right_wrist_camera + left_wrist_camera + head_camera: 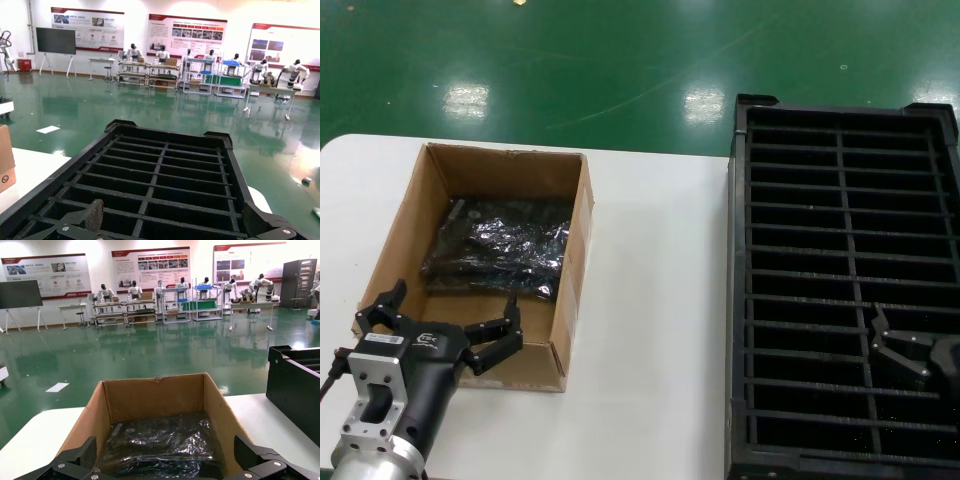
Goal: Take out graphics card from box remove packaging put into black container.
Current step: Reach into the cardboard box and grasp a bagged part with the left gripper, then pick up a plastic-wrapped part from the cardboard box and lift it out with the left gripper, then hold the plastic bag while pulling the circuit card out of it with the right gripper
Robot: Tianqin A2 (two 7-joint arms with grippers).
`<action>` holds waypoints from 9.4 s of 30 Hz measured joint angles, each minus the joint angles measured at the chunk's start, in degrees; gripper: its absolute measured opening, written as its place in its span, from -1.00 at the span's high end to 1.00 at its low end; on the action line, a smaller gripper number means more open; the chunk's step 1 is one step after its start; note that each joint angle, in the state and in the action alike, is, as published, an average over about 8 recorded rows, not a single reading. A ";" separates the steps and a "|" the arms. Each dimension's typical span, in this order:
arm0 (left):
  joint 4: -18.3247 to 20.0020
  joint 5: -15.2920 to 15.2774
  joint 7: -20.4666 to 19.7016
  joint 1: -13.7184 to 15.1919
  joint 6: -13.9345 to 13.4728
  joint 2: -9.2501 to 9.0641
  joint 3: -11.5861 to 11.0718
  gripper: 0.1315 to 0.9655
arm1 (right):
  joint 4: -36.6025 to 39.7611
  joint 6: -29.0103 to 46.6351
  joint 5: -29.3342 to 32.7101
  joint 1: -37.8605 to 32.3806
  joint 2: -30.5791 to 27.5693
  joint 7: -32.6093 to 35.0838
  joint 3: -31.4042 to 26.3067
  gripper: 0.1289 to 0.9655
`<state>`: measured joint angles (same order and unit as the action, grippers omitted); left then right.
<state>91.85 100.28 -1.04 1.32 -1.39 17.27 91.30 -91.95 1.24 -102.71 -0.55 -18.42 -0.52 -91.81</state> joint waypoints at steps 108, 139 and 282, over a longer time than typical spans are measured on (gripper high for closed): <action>-66.94 -23.28 51.60 58.75 -25.76 5.83 23.44 0.83 | 0.00 0.00 0.01 0.00 0.00 -0.01 0.00 -1.00; -24.67 -34.32 29.41 43.44 -23.53 19.94 18.77 0.98 | 0.00 0.00 0.01 0.00 0.00 -0.01 0.00 -1.00; 9.50 -29.34 22.58 17.31 -22.10 27.45 11.37 0.98 | 13.23 25.04 31.32 -29.34 10.95 -18.34 -22.60 0.65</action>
<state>101.35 70.94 21.54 18.64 -23.49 44.72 102.67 -78.72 26.28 -71.40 -29.89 -7.47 -18.85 -114.41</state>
